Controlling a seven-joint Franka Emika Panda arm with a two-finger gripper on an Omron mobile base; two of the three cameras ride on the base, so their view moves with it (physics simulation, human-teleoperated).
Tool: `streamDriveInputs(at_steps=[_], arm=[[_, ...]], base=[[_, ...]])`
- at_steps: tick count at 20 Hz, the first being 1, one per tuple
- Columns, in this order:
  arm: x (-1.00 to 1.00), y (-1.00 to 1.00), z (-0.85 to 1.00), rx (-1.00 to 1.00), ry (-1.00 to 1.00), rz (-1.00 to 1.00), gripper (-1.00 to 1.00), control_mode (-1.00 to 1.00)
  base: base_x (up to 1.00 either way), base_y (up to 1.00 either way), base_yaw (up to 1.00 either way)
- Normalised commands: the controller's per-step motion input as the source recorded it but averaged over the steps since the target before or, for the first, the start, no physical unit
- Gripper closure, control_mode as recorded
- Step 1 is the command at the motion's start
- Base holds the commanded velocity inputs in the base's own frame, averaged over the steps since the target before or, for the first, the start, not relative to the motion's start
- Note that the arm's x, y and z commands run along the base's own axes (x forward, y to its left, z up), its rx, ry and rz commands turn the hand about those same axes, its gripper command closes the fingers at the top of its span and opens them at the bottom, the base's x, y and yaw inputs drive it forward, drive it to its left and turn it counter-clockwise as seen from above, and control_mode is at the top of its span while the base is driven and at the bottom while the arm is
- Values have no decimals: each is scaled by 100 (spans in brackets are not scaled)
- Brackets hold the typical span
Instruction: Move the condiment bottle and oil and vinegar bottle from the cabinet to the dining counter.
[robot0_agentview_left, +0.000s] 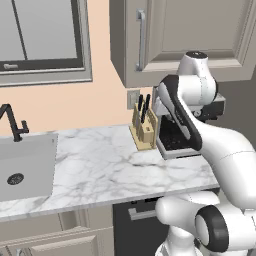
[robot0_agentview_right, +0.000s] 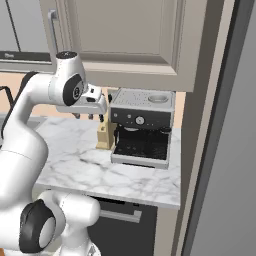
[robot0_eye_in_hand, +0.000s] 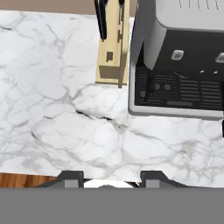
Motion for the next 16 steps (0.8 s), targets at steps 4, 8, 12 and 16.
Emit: streamDriveInputs(at_steps=[4,8,12,16], arm=[[-23,0,0,0,-5,0,-100,-100],[-50,3,9,-1,-33,0,-100,-100],[-41,12,33,0,-39,0,-100,-100],[-23,18,40,-1,-35,0,-100,-100]], base=[[0,0,0],[0,0,0],[0,0,0],[0,0,0]])
